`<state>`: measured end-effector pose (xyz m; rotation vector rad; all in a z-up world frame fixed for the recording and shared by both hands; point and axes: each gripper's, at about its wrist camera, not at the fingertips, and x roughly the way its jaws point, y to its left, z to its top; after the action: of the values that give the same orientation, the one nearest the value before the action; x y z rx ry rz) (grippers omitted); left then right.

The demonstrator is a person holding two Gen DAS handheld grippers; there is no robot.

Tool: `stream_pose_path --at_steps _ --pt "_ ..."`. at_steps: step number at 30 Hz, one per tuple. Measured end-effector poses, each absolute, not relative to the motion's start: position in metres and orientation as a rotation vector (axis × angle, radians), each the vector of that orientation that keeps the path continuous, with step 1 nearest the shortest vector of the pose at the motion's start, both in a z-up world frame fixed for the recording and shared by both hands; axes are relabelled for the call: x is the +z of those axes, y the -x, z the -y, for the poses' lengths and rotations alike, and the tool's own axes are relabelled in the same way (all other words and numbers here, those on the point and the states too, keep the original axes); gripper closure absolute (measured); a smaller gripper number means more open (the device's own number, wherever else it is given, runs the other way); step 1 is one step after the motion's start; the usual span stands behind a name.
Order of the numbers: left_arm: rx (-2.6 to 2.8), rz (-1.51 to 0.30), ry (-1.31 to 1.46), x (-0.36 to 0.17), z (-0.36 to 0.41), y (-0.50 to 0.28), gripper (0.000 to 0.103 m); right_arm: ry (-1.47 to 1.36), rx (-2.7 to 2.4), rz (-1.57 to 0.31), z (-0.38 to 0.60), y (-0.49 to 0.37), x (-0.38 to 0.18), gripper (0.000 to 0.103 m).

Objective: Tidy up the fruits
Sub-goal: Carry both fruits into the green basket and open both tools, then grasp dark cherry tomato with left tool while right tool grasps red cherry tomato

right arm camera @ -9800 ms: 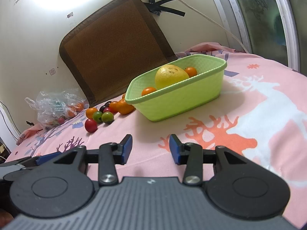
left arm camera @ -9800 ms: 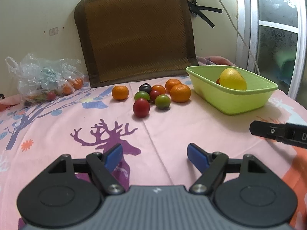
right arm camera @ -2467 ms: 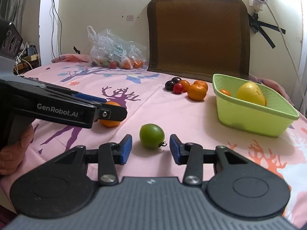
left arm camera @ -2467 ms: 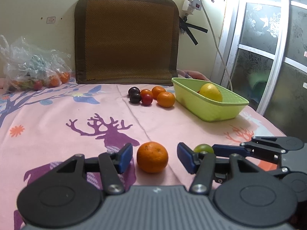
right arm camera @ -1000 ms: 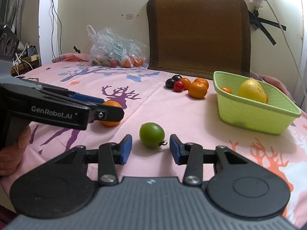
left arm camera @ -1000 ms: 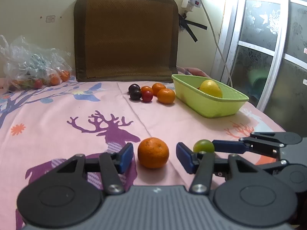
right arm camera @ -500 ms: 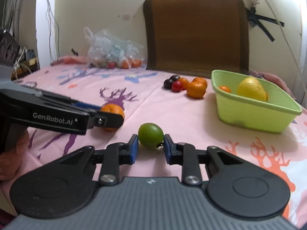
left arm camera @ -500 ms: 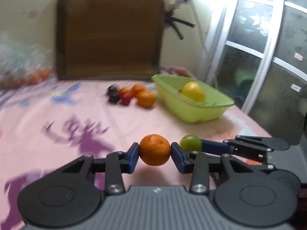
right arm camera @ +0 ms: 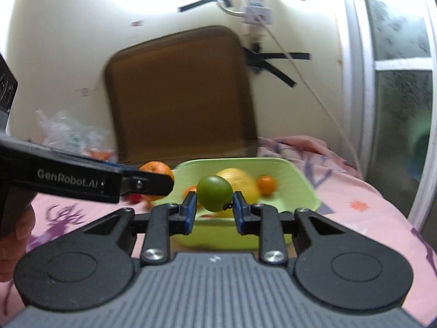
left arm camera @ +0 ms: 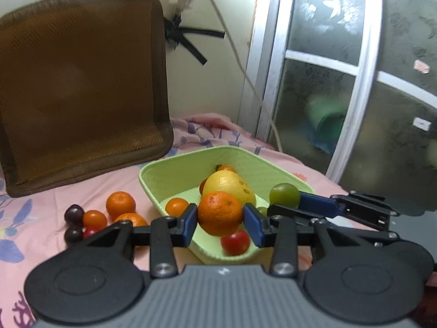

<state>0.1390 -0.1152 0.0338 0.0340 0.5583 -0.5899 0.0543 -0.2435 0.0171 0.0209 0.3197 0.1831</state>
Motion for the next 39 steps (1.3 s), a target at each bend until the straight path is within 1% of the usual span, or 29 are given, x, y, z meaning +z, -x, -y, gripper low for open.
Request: stream_pose_path --at_steps 4,6,9,10,14,20,23,26,31,35,37,38,39 --pt "-0.575 -0.557 -0.034 0.030 0.115 -0.143 0.051 -0.028 0.164 -0.340 0.252 -0.068 0.010 0.071" --pt "-0.579 -0.545 -0.026 0.032 0.111 -0.142 0.049 -0.050 0.158 -0.343 0.256 -0.071 0.008 0.070" --pt "-0.554 -0.513 0.010 0.040 0.092 -0.134 0.049 -0.054 0.154 -0.334 0.253 -0.071 0.009 0.067" --pt "-0.542 -0.505 0.032 0.042 0.082 -0.131 0.049 -0.051 0.153 -0.328 0.252 -0.069 0.010 0.064" --pt "-0.437 -0.492 0.069 0.042 0.035 -0.122 0.049 -0.037 0.149 -0.287 0.248 -0.060 0.018 0.064" --pt "-0.344 -0.560 0.054 0.031 -0.010 -0.131 0.051 0.044 0.273 -0.281 0.222 -0.065 0.038 0.064" --pt "-0.365 -0.586 0.029 0.025 -0.008 -0.140 0.051 0.184 0.423 -0.351 0.193 -0.083 0.046 0.065" --pt "-0.395 -0.595 0.034 0.020 -0.007 -0.150 0.051 0.422 0.538 -0.396 0.158 -0.105 0.050 0.065" --pt "-0.405 -0.618 0.042 0.010 -0.008 -0.176 0.051 0.700 0.653 -0.580 0.114 -0.153 0.044 0.065" --pt "-0.428 -0.663 0.127 0.003 -0.022 -0.197 0.051 0.868 0.662 -0.635 0.095 -0.166 0.029 0.065" --pt "-0.444 -0.666 0.190 0.001 -0.033 -0.201 0.051 0.879 0.685 -0.644 0.091 -0.169 0.028 0.065" --pt "-0.450 -0.675 0.224 -0.002 -0.038 -0.203 0.058 0.852 0.708 -0.660 0.090 -0.171 0.030 0.065" --pt "-0.459 -0.693 0.266 -0.005 -0.044 -0.207 0.062 0.817 0.730 -0.677 0.088 -0.174 0.032 0.065"
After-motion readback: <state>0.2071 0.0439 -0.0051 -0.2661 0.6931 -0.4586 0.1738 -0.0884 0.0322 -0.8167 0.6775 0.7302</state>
